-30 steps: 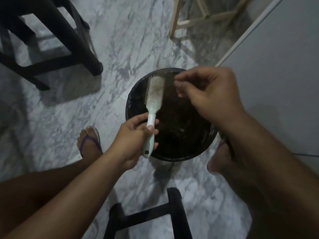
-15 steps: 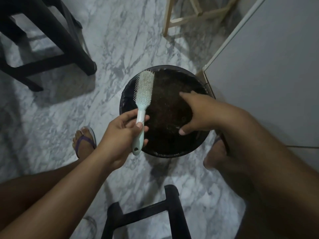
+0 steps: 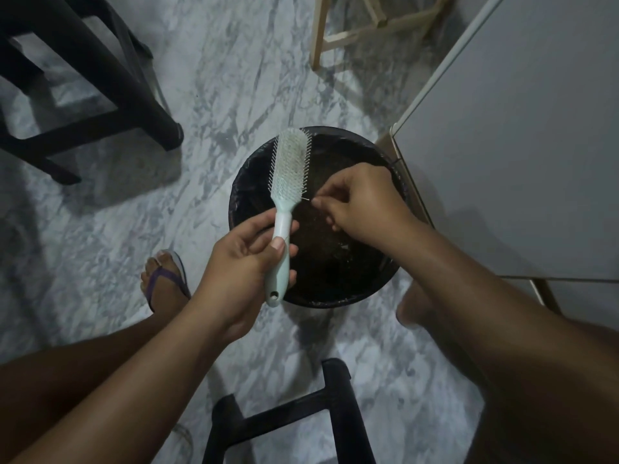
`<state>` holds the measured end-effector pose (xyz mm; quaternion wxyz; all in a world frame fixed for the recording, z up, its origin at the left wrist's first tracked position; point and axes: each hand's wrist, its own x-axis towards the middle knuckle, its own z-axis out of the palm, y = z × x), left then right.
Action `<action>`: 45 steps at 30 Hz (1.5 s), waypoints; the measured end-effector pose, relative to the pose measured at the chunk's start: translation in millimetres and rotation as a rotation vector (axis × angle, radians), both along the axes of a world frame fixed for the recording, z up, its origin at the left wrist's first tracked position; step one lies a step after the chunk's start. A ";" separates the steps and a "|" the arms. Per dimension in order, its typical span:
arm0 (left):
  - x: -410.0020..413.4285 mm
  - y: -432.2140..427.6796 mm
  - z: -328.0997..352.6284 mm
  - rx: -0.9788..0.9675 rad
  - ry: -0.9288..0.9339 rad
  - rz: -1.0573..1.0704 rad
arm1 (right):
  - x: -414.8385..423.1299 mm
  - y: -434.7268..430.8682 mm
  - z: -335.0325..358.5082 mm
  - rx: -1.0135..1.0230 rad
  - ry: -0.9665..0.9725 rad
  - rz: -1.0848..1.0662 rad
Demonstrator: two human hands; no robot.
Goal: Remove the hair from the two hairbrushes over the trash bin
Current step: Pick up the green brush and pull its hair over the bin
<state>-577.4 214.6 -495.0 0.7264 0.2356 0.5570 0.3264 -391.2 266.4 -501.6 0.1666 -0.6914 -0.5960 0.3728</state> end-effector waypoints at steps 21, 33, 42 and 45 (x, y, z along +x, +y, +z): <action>-3.0 -13.8 -30.2 -0.061 0.183 0.115 | 24.4 20.5 41.4 -0.096 -0.130 0.002; -4.0 -2.9 -19.9 -0.003 0.131 0.113 | 23.0 15.8 5.1 -0.281 -0.305 0.200; -4.3 -4.0 -11.5 0.065 0.045 0.048 | 21.2 12.1 -0.4 -0.547 -0.464 0.385; -2.7 -5.7 -10.3 0.070 0.061 0.022 | 30.2 22.8 20.8 -0.345 -0.353 0.286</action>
